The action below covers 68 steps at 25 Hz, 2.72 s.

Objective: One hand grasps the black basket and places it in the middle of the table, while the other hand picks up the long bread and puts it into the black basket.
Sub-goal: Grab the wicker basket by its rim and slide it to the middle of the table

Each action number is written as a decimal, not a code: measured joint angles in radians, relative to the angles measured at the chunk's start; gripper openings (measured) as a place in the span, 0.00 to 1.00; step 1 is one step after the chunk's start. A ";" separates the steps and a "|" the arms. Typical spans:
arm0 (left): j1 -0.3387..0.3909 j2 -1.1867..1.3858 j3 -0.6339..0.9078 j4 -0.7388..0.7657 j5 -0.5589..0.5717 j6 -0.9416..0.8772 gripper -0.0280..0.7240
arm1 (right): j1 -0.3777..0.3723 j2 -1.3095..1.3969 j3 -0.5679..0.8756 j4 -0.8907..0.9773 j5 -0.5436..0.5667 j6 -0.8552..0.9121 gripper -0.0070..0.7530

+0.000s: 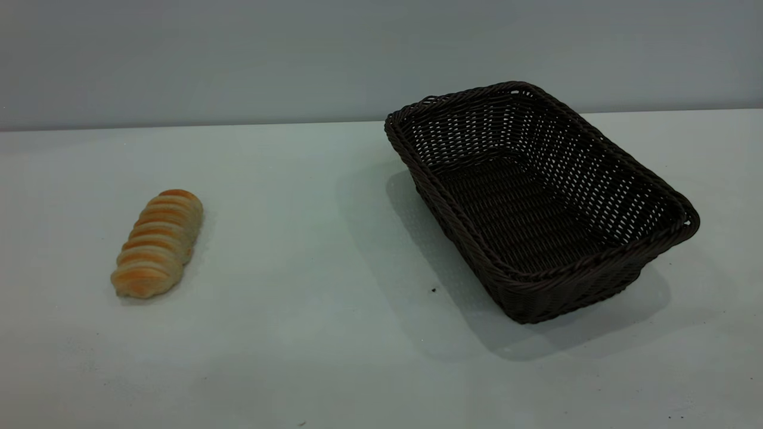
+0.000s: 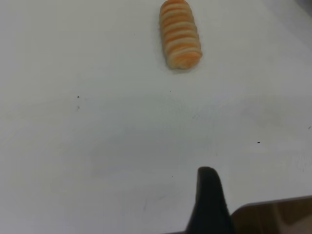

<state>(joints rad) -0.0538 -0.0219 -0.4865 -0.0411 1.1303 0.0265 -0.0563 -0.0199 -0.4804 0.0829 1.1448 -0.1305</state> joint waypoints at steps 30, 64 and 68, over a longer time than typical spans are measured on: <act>0.000 0.000 0.000 0.000 0.000 0.000 0.79 | 0.000 0.000 0.000 0.000 0.000 0.000 0.73; 0.000 0.410 -0.175 -0.008 -0.208 -0.062 0.79 | 0.000 0.573 -0.247 0.292 -0.067 -0.185 0.73; 0.000 0.503 -0.211 -0.008 -0.210 -0.096 0.79 | 0.000 0.781 -0.259 0.349 -0.039 -0.185 0.73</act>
<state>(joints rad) -0.0538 0.4813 -0.6975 -0.0492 0.9204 -0.0694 -0.0563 0.7606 -0.7389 0.4316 1.1058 -0.3157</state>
